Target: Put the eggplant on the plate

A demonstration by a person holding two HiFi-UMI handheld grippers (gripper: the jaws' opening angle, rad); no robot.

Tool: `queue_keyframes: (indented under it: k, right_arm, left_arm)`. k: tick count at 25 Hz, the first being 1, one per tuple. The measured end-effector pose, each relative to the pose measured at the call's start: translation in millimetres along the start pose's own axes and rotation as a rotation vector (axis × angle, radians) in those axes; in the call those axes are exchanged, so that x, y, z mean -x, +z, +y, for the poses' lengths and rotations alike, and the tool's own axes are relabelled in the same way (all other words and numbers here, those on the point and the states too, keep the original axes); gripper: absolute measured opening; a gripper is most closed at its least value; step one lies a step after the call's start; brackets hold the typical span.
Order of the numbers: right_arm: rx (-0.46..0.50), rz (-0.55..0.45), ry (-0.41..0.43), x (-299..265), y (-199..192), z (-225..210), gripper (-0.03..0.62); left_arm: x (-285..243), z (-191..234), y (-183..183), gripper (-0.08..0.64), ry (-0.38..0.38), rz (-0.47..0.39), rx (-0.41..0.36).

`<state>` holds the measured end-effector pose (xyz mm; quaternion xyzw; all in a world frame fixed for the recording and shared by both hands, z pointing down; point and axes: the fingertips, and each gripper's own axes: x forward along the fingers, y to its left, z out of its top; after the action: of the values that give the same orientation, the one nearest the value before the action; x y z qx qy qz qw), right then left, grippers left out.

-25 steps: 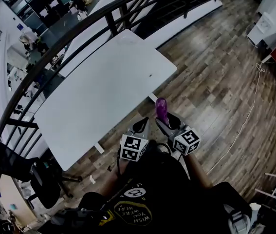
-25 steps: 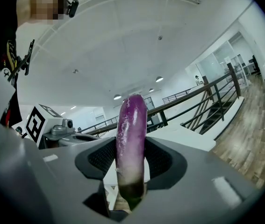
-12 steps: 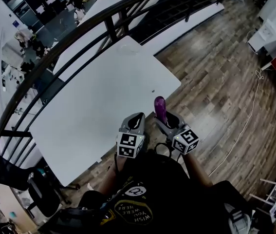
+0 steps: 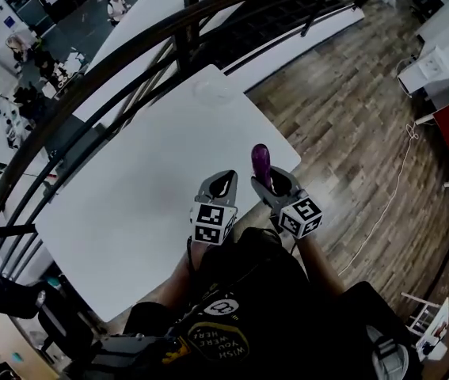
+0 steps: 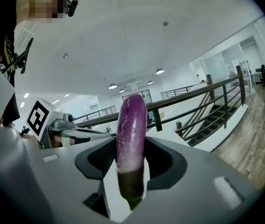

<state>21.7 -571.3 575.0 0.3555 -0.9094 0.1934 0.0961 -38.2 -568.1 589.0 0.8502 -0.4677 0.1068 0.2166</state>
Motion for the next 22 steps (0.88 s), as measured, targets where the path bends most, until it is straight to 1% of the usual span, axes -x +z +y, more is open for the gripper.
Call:
queue_keyframes:
  k: [4, 8, 12, 17, 22]
  right_arm:
    - [0.017, 0.025, 0.015, -35, 5, -10, 0.198]
    - [0.045, 0.047, 0.044, -63, 10, -17, 0.198]
    - [0.085, 0.073, 0.072, -88, 14, -34, 0.198]
    - [0.131, 0.120, 0.135, -121, 16, -53, 0.198]
    - [0.176, 0.174, 0.186, -156, 15, -86, 0.198]
  left_arm:
    - [-11, 23, 3, 0.005, 0.016, 0.018, 0.011]
    - [-17, 46, 2, 0.005, 0.049, 0.027, 0.037]
    - [-27, 59, 3, 0.005, 0.081, 0.029, 0.059]
    - [-53, 77, -1, 0.005, 0.152, 0.052, 0.094]
    - [-90, 96, 4, 0.005, 0.205, 0.069, 0.098]
